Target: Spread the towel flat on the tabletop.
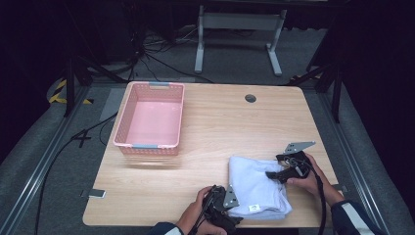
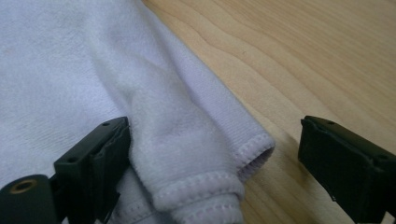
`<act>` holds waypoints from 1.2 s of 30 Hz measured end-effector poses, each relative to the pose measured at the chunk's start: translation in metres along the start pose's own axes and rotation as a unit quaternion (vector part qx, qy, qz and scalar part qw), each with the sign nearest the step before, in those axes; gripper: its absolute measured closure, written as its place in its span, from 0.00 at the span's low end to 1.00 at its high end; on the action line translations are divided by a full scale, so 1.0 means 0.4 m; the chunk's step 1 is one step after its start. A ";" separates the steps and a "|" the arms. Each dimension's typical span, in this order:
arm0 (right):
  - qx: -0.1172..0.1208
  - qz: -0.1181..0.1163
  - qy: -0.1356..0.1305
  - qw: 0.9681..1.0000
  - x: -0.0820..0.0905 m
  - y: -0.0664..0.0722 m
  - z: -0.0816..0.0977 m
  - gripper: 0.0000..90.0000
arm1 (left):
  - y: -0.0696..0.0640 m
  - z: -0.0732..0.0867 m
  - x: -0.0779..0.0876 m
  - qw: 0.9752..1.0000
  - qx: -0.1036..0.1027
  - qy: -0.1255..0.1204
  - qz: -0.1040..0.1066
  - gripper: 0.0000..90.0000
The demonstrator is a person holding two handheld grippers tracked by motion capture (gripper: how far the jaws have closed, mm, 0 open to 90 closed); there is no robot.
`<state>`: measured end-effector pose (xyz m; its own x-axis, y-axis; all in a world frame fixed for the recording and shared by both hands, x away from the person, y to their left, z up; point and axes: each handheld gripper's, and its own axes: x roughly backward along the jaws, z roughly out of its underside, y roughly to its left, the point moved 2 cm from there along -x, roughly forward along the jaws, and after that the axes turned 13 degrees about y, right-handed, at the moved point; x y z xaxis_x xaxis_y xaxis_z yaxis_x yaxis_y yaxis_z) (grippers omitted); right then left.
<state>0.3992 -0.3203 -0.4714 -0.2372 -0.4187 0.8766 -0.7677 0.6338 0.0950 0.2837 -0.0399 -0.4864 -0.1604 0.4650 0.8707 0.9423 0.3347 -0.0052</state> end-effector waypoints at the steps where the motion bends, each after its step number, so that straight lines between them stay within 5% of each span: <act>1: 0.007 -0.001 0.001 1.000 -0.001 0.001 -0.002 0.15 | 0.000 0.000 0.000 1.000 0.000 0.000 0.000 0.18; 4: 0.023 -0.019 0.000 1.000 0.001 0.008 -0.005 0.29 | 0.003 -0.001 0.000 1.000 0.000 -0.002 -0.003 0.19; 5: 0.032 -0.042 -0.002 0.999 0.003 0.017 -0.008 0.44 | 0.005 -0.001 0.001 1.000 0.004 -0.004 -0.006 0.24; 10: 0.022 -0.067 0.003 0.997 0.005 0.021 -0.008 0.63 | 0.017 -0.005 0.003 1.000 0.006 -0.008 -0.004 0.31; 12: 0.024 -0.070 0.000 0.997 0.006 0.025 -0.008 0.68 | 0.029 -0.007 0.007 1.000 0.001 -0.008 -0.005 0.41; 13: 0.026 -0.065 -0.003 0.998 0.006 0.030 -0.010 0.71 | 0.040 -0.008 0.009 1.000 0.002 -0.010 -0.003 0.54; 21: 0.036 -0.040 -0.014 0.998 0.011 0.044 -0.013 0.75 | 0.059 -0.012 0.012 1.000 -0.017 -0.005 0.002 0.68; 36: 0.047 -0.019 -0.033 0.998 0.028 0.048 -0.021 0.77 | 0.069 -0.018 0.010 1.000 -0.027 -0.012 -0.006 0.74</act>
<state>0.3868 -0.3073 -0.4558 -0.2438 -0.4853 0.8397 -0.8288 0.5539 0.0795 0.3113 -0.0346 -0.4794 -0.1783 0.4810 0.8584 0.9546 0.2962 0.0323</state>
